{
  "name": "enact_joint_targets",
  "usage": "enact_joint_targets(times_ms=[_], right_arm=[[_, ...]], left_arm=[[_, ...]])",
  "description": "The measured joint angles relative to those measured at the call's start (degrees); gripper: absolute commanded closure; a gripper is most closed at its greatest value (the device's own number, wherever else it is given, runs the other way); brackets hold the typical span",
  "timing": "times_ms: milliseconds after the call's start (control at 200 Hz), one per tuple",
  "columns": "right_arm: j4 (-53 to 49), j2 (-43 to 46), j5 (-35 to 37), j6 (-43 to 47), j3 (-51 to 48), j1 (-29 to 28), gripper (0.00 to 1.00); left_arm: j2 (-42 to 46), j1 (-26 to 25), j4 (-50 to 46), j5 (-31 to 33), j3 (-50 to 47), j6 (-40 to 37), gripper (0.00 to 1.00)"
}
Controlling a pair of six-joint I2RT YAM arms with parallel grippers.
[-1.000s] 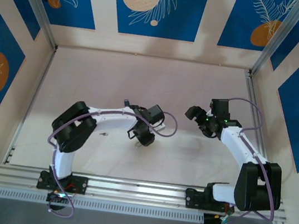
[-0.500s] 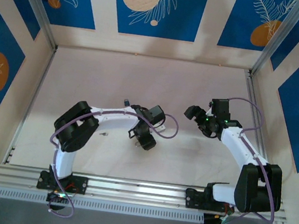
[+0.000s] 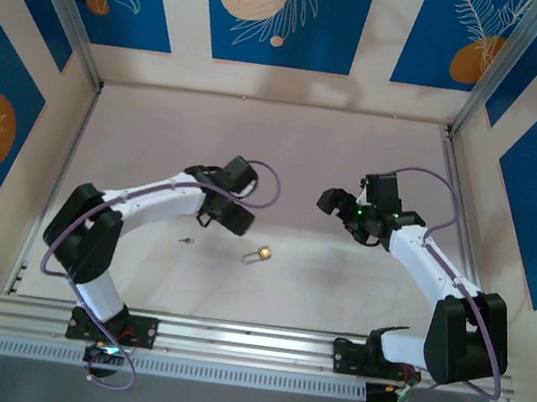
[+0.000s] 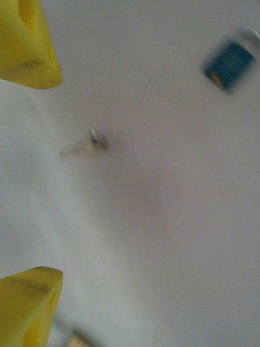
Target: Unlock with the key
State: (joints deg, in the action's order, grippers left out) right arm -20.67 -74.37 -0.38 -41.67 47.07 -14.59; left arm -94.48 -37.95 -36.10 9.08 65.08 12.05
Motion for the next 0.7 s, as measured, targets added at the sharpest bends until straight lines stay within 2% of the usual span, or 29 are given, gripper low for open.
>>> enact_joint_targets(times_ms=[120, 210, 345, 700], right_arm=[[-0.02, -0.61, 0.20, -0.02, 0.87, -1.62, 0.06], [0.07, -1.88, 0.35, 0.00, 1.81, -2.97, 0.06], [0.09, -3.78, 0.44, -0.02, 2.84, -4.94, 0.06], [0.02, -4.96, 0.44, 0.04, 3.48, -6.36, 0.06]], left_arm=[[4.31, 7.56, 0.44, -0.11, -7.21, 4.13, 0.21], [6.38, 10.43, 0.04, -0.81, -10.08, 6.38, 0.29], [6.78, 11.32, 0.31, -1.79, -11.61, 8.72, 0.38], [5.07, 11.61, 3.28, -5.73, -14.64, 11.96, 0.36]])
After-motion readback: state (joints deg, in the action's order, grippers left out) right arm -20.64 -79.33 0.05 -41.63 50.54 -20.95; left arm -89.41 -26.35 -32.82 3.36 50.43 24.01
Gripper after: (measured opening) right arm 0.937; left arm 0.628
